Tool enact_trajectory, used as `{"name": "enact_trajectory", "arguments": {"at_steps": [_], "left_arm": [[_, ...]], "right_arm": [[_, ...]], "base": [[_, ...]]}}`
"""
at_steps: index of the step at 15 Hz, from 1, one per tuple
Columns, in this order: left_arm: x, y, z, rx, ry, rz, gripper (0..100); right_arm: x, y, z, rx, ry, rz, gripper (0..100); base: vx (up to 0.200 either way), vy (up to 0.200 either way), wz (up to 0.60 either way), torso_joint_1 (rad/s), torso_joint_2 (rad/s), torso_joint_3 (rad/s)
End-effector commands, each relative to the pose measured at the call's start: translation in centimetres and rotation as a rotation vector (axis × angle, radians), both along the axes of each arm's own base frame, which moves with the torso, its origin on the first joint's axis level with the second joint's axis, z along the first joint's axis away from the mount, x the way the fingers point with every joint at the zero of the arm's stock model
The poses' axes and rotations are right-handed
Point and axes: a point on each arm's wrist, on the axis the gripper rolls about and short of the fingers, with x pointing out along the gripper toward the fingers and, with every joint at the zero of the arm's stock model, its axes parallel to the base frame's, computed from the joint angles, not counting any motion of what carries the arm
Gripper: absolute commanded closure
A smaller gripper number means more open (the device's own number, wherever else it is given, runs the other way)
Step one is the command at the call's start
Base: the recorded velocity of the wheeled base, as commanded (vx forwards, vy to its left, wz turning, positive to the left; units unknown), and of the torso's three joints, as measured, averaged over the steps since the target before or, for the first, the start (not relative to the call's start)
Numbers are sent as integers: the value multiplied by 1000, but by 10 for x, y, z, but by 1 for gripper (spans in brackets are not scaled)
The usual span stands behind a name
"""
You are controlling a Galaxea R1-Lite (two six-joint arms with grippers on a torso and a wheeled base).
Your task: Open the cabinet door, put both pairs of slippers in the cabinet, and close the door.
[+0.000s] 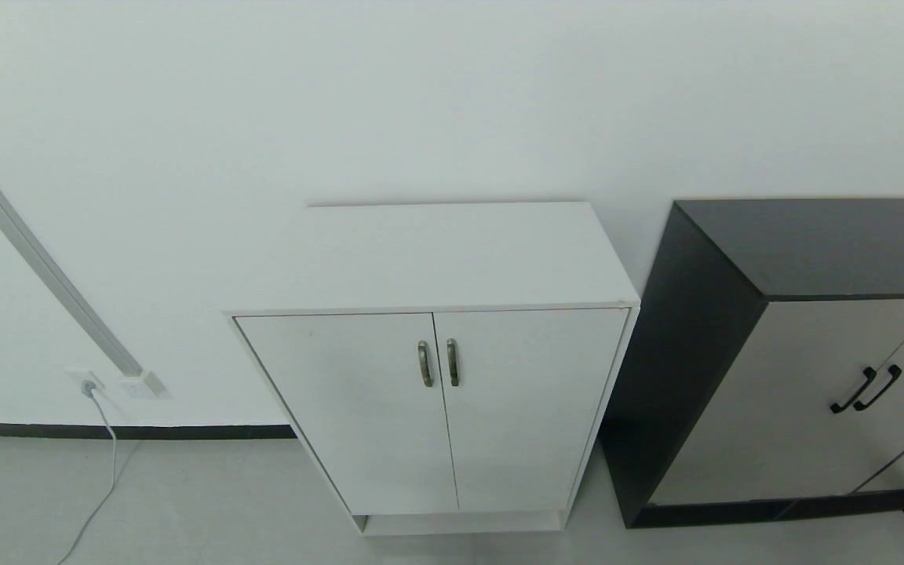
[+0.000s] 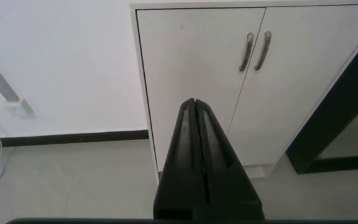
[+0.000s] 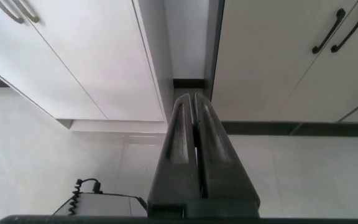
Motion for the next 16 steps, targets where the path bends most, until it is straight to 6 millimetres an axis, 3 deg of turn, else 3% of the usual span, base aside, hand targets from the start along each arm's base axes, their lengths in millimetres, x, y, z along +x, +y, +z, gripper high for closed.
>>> {"name": "enact_trajectory", "arguments": {"at_steps": [1,5,10,16], "left_arm": [[0,0,0,0,1,0,100],[0,0,0,0,1,0,100],[0,0,0,0,1,0,100],[0,0,0,3,0,0,100]], "right_arm": [[-2,0,-1,3,-22,-3,100],[-9,1,-2,0,-113,-117,100],[-18,1,-4,7,-226,-117,100],[-18,1,-5,2,-226,-115,100]], "base": [[0,0,0,0,0,0],[0,0,0,0,0,0],[0,0,0,0,0,0],[0,0,0,0,0,0]]}}
